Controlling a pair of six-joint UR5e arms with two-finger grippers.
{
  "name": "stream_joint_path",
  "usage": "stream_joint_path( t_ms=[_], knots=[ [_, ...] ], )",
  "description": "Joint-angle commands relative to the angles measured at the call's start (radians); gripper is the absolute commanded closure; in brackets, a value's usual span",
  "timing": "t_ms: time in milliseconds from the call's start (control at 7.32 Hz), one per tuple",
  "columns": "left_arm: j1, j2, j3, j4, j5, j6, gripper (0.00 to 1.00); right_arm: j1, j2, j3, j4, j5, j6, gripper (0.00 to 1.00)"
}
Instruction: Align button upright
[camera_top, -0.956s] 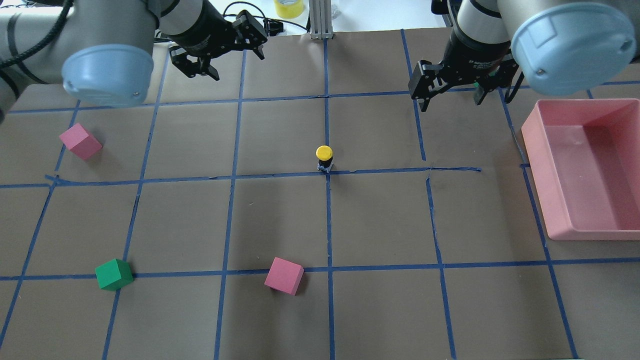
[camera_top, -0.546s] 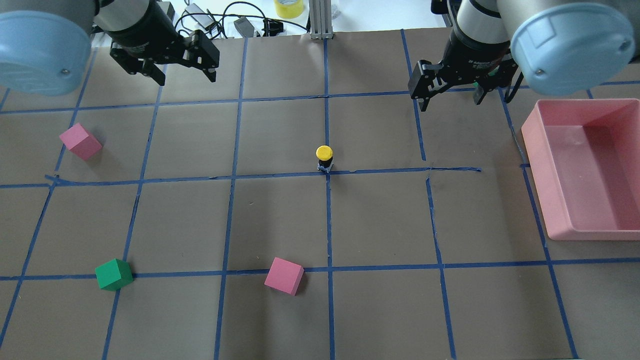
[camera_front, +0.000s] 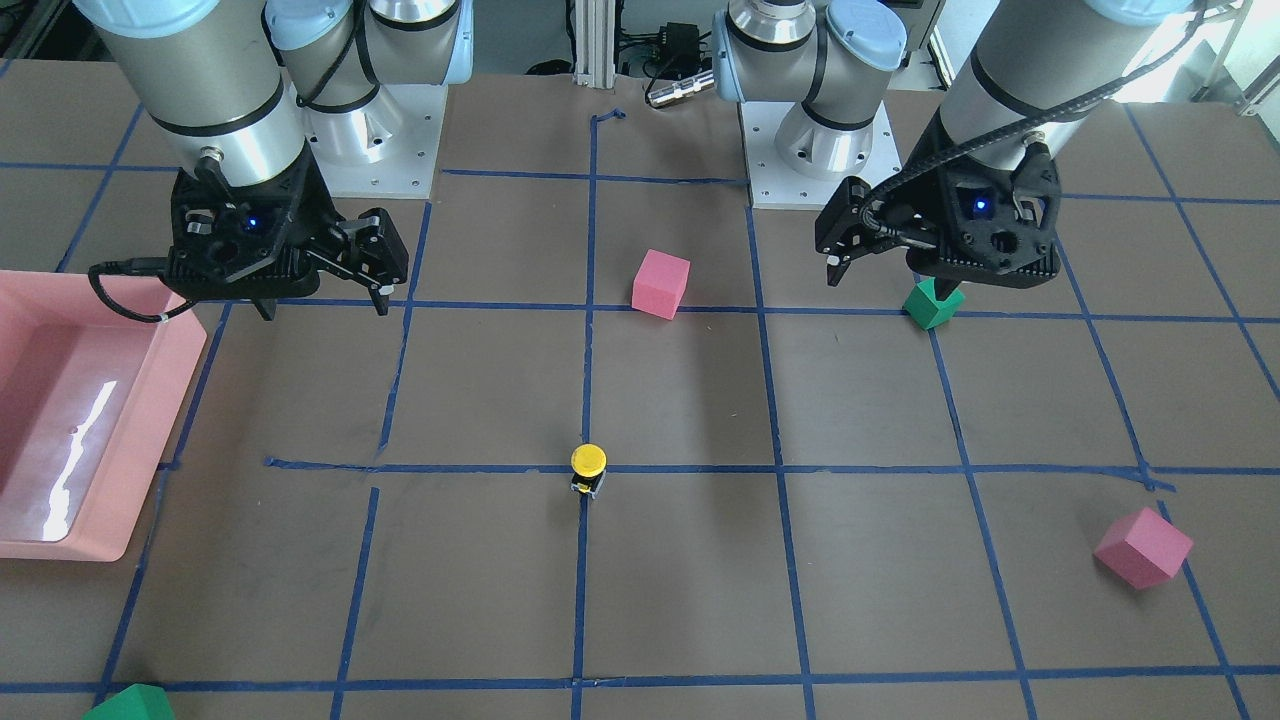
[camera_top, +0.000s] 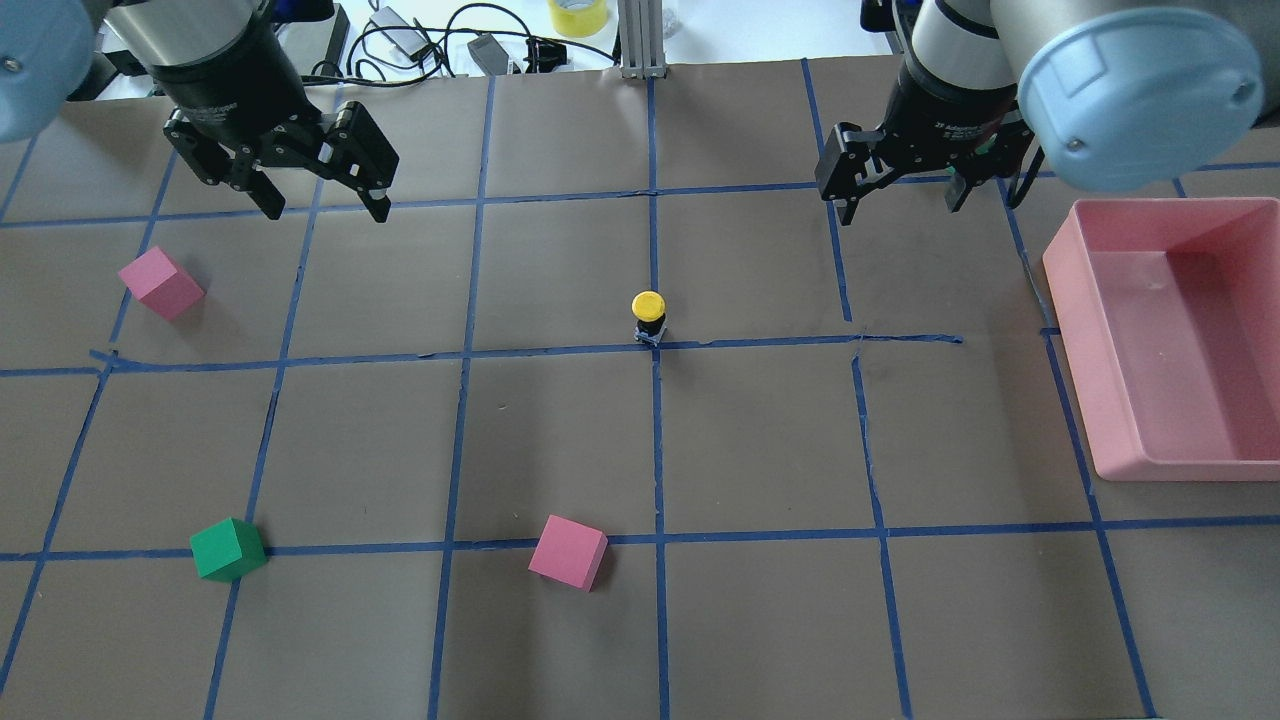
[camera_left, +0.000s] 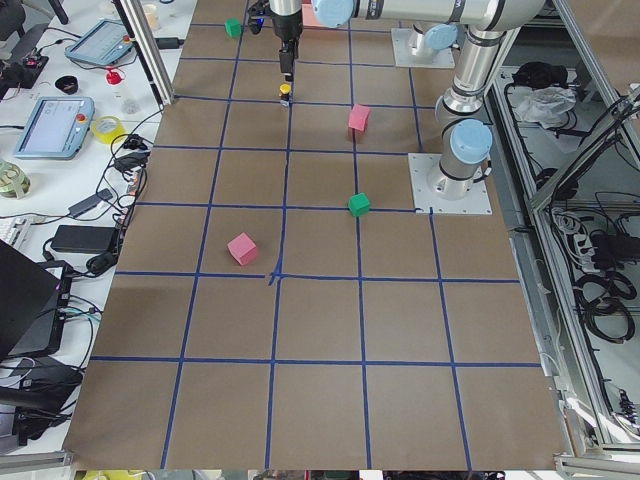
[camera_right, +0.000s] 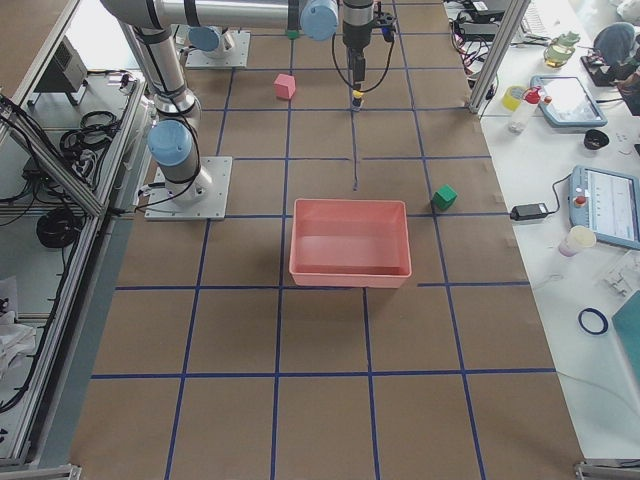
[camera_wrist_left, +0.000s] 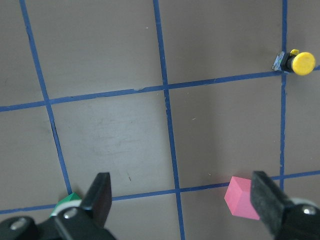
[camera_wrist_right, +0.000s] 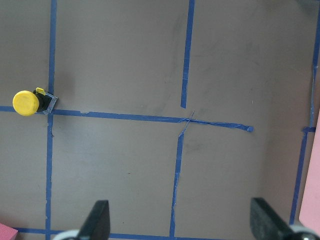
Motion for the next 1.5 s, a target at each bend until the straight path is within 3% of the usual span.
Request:
stream_joint_path(
  t_ms=[0, 273, 546, 1366],
  knots=[
    [-0.002, 0.012, -0.004, -0.010, -0.002, -0.002, 0.00, 0.000, 0.000, 0.006, -0.001, -0.001, 0.000, 0.00],
    [0.000, 0.005, -0.013, -0.001, 0.001, -0.002, 0.00, 0.000, 0.000, 0.006, -0.001, 0.001, 0.000, 0.00],
    [0.003, -0.012, -0.010, 0.117, -0.013, -0.002, 0.00, 0.000, 0.000, 0.006, -0.004, -0.002, -0.002, 0.00],
    [0.084, -0.014, 0.013, 0.152, -0.022, -0.001, 0.00, -0.002, 0.001, 0.007, -0.004, -0.001, -0.002, 0.00]
  ],
)
